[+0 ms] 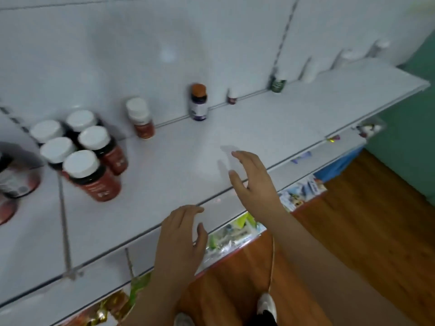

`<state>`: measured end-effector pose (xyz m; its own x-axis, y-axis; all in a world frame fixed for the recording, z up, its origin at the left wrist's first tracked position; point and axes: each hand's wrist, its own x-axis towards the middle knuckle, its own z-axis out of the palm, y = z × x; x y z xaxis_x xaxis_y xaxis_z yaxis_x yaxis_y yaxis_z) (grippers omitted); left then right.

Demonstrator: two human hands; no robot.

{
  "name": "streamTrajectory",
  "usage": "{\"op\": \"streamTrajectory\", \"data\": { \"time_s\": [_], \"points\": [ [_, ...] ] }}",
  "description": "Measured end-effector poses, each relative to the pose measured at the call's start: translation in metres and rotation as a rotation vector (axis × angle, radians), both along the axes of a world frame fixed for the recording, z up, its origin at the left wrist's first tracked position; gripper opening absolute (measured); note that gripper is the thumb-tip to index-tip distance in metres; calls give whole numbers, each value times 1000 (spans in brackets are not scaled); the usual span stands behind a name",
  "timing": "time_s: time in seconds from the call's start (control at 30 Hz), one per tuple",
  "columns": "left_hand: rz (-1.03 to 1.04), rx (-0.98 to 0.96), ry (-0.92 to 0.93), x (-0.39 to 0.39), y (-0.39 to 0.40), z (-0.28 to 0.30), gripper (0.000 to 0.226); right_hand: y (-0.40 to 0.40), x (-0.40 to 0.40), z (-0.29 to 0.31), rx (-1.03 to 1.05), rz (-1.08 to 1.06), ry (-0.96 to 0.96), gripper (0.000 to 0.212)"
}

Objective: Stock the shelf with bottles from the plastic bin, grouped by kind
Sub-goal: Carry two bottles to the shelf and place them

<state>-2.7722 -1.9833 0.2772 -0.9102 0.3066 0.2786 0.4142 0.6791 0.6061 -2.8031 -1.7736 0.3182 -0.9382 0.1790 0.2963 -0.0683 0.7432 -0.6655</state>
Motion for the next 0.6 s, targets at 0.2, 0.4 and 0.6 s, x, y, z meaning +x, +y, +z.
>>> {"op": "streamTrajectory", "data": {
  "time_s": [0.2, 0.4, 0.6],
  "points": [
    [-316, -56, 50, 20, 125, 13, 35, 116, 63, 23, 10, -190, -20, 57],
    [-572, -74, -19, 49, 278, 14, 47, 257, 163, 30, 22, -378, -52, 63],
    [-755, -139, -32, 93, 413, 5, 56, 380, 255, 19, 51, -597, -123, 63]
  ]
}}
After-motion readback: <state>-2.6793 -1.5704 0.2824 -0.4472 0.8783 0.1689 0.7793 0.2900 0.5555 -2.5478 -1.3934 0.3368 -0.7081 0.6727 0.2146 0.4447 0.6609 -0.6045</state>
